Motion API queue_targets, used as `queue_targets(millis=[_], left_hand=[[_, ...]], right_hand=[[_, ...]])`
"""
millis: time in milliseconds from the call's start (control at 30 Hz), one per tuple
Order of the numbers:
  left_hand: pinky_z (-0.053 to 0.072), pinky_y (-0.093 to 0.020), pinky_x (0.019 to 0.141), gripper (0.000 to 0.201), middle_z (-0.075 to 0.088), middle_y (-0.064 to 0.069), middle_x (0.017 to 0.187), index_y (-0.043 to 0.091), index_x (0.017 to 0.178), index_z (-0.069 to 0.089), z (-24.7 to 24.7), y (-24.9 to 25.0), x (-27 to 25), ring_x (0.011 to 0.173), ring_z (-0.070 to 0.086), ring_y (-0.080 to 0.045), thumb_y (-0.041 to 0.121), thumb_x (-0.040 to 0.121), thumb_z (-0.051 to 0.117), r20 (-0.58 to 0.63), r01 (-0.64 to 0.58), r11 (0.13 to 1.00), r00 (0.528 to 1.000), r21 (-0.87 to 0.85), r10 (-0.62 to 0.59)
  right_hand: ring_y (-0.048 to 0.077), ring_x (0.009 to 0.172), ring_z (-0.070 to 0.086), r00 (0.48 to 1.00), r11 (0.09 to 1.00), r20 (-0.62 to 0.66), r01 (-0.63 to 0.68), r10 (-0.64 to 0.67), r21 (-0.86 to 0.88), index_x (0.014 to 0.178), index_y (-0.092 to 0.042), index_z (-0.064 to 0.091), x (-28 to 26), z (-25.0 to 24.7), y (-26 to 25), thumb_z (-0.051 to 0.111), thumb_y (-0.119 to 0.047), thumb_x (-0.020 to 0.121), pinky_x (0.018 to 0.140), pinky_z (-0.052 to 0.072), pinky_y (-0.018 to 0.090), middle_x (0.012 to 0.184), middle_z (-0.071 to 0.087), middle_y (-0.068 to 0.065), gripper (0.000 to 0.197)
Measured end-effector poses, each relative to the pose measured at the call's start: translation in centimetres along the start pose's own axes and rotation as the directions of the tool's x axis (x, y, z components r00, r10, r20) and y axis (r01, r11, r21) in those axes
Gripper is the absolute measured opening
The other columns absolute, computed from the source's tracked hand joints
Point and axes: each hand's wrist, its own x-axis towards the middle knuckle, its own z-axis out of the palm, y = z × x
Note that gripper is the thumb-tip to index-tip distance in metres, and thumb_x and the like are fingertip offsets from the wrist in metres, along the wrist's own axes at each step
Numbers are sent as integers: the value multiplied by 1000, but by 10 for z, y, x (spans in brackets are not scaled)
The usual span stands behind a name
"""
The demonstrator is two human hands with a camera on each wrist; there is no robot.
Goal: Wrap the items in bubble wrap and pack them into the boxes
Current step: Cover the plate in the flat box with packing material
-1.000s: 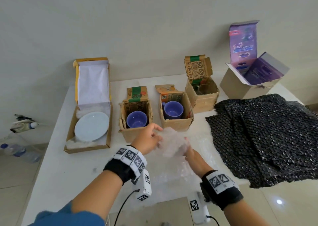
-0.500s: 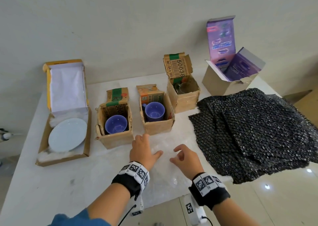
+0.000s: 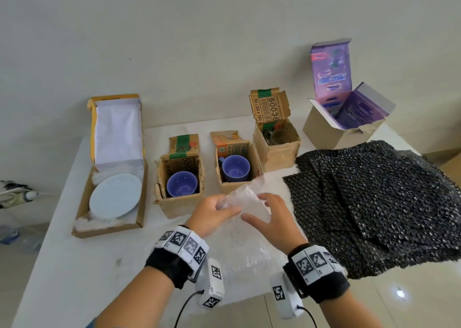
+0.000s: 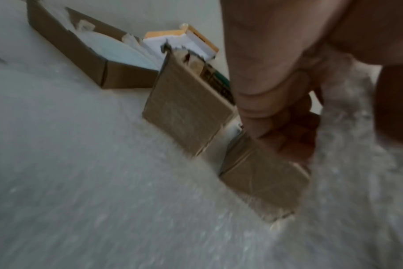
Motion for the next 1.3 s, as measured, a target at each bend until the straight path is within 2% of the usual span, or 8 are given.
queue_targets(millis=[233,367,567,667,767,933,1067,1300], left_hand=[[43,-9,85,37,54,9,122,26,115,56,-63,21,-28,109,54,-3,18,82,70,-156,-257,966,955,-13,252],[38,-26,102,39,44,11,130,31,107,48,-114,8,-31,123,43,-8,25,78,74,-283,-250,968,929,-4,239],[51,-28,83,48,58,-1,102,27,112,47,-199,-27,-29,99,58,-14,25,75,77,-475,-223,965,869,-136,134],[53,-32,80,36,58,-5,102,28,107,49,-235,-50,-18,95,59,-19,19,81,72,-571,-204,968,816,-144,87],[49,-34,81,31,55,-8,106,21,104,45,-267,-70,-4,100,56,-26,20,84,68,-632,-154,982,774,-112,49],[44,-19,70,48,48,2,100,17,106,33,-305,-91,12,82,52,-14,10,79,73,-473,-161,972,852,173,226],[40,-22,78,35,40,1,109,17,103,47,-331,-96,34,93,49,-18,3,78,68,-206,-221,812,901,540,382],[31,-16,95,47,47,-11,122,12,129,52,-342,-108,73,114,49,-23,2,85,60,-133,-150,764,946,627,295]], right_hand=[[2,97,63,971,932,203,48,-129,361,124,-19,49,26,4,-84,71,-23,83,81,50,17,109,66,-6,47],[12,86,63,946,960,247,150,-209,237,111,-17,58,50,38,-123,67,-31,86,77,53,29,96,66,-2,30],[11,101,58,956,967,254,84,-147,242,124,-19,42,97,123,-180,59,-31,91,82,49,21,113,58,-1,38],[10,83,54,950,959,283,52,-134,280,118,-21,28,115,162,-201,49,-11,95,66,46,14,103,51,2,33],[8,87,47,935,984,311,150,-173,97,110,-19,30,134,190,-210,51,-2,90,74,39,17,96,40,-11,34],[11,93,49,934,944,271,283,-231,-170,99,-15,53,175,221,-213,55,-3,87,76,32,16,102,51,-4,17],[19,94,55,931,906,247,331,-269,-263,98,-11,59,199,242,-215,55,-2,87,81,41,23,105,55,4,15],[25,122,46,921,839,364,303,-137,-452,133,-12,48,216,266,-198,59,-11,89,102,42,35,138,38,6,46]])
